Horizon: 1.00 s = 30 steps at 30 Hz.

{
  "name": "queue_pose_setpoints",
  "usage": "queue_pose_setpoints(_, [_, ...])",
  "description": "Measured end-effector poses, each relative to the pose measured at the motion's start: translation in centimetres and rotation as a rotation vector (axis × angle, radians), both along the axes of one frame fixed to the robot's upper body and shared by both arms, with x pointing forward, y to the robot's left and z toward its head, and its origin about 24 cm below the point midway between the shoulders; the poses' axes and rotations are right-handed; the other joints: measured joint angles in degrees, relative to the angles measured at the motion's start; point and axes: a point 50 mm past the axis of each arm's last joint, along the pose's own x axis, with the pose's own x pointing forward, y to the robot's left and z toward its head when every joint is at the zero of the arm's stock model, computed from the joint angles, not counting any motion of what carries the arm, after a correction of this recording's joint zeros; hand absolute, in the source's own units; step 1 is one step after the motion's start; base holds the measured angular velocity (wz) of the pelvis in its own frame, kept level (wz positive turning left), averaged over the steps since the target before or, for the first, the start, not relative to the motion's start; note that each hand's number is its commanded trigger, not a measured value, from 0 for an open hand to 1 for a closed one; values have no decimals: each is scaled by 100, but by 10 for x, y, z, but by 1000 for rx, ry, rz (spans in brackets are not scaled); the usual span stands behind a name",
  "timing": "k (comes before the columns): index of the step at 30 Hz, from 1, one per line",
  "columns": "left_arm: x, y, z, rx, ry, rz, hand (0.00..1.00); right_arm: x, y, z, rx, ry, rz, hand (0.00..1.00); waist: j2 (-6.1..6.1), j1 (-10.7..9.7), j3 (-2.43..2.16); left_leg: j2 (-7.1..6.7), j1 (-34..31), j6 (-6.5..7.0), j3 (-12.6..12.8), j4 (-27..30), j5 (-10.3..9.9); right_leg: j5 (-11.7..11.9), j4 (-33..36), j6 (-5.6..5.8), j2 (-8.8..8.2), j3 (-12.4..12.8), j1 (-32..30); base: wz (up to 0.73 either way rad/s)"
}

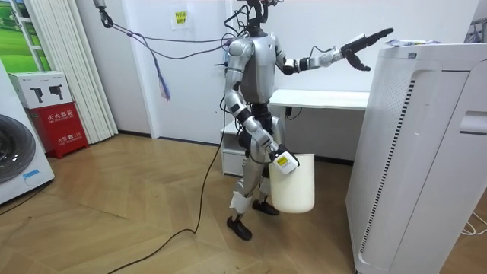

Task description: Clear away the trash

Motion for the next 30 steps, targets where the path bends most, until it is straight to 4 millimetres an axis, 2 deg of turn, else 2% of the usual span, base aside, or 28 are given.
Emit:
queue_pose_setpoints(5, [6, 8, -8, -6, 96, 26, 0, 1, 0, 0, -6, -3, -5, 100, -12, -22, -3, 3, -84, 5, 13, 2, 2, 5, 2, 9, 3, 58, -97, -3])
queue_pose_setpoints(15, [17, 11, 0, -4, 121, 43, 0, 0, -1, -1, -16, 6, -1, 100, -23, -30, -5, 4, -124, 18, 39, 6, 8, 17, 5, 27, 2, 90, -152, -1])
queue_pose_setpoints(24, [18, 16, 11, 25, 99, 56, 0, 0, -1, -1, -36, 10, 16, 100, -4, -121, -17, 6, -125, 19, 79, 12, 8, 17, 2, 28, -2, 115, -153, 0])
queue_pose_setpoints(30, [23, 15, 30, 34, 44, 52, 0, 0, -1, -1, -36, 10, 17, 100, 62, -121, -30, 4, -117, 19, 88, 15, 8, 17, -1, 28, -4, 125, -137, 0])
